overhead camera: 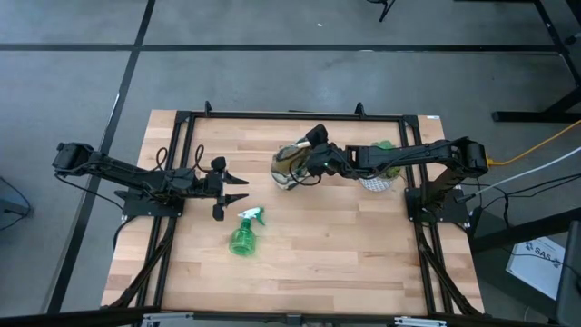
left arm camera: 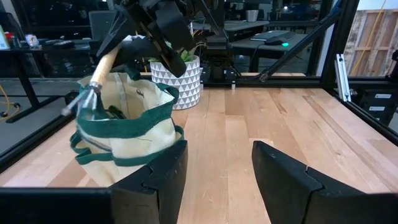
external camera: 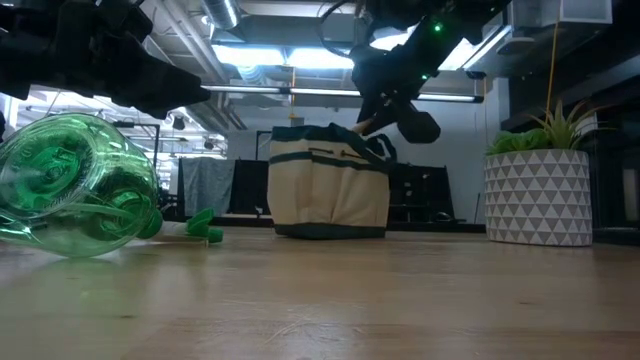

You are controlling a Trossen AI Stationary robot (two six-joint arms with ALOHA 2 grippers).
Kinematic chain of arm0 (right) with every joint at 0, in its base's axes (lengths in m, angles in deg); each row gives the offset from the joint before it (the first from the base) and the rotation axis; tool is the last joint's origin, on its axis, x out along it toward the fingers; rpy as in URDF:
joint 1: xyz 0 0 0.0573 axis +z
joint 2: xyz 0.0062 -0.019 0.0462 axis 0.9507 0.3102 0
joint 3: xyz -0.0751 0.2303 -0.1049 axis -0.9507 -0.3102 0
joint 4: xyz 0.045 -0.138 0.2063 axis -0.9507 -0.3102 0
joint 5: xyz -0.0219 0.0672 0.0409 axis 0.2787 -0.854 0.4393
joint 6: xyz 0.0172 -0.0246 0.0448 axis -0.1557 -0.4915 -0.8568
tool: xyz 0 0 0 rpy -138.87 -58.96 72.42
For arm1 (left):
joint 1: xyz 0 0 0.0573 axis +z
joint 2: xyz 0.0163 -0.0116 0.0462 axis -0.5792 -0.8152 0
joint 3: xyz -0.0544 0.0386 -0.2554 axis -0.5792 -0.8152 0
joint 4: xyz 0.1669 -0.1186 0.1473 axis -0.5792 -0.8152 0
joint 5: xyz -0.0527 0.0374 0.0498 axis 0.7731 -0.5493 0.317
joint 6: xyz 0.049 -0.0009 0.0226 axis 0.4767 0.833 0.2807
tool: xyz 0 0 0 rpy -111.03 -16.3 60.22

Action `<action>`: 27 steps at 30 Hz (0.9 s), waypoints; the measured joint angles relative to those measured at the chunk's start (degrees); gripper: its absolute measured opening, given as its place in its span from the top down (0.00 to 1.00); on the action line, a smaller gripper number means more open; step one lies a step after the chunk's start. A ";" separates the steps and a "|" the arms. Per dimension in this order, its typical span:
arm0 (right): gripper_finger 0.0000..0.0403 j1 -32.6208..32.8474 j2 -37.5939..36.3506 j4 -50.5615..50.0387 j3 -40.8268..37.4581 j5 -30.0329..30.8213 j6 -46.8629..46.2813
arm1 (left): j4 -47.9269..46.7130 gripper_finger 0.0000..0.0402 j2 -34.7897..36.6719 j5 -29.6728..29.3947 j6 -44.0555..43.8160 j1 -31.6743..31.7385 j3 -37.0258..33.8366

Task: Pick & Place Garden tools in Gardening bag
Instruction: Put the hand rake into the gardening bag

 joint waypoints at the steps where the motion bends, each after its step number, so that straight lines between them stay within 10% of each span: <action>1: 0.80 0.01 0.00 0.63 0.00 0.05 -1.20 | 0.00 0.56 0.02 0.00 0.00 0.02 0.00; 27: 0.81 2.23 -1.99 3.29 0.04 8.84 4.72 | 0.00 0.56 0.00 0.00 0.02 0.01 0.00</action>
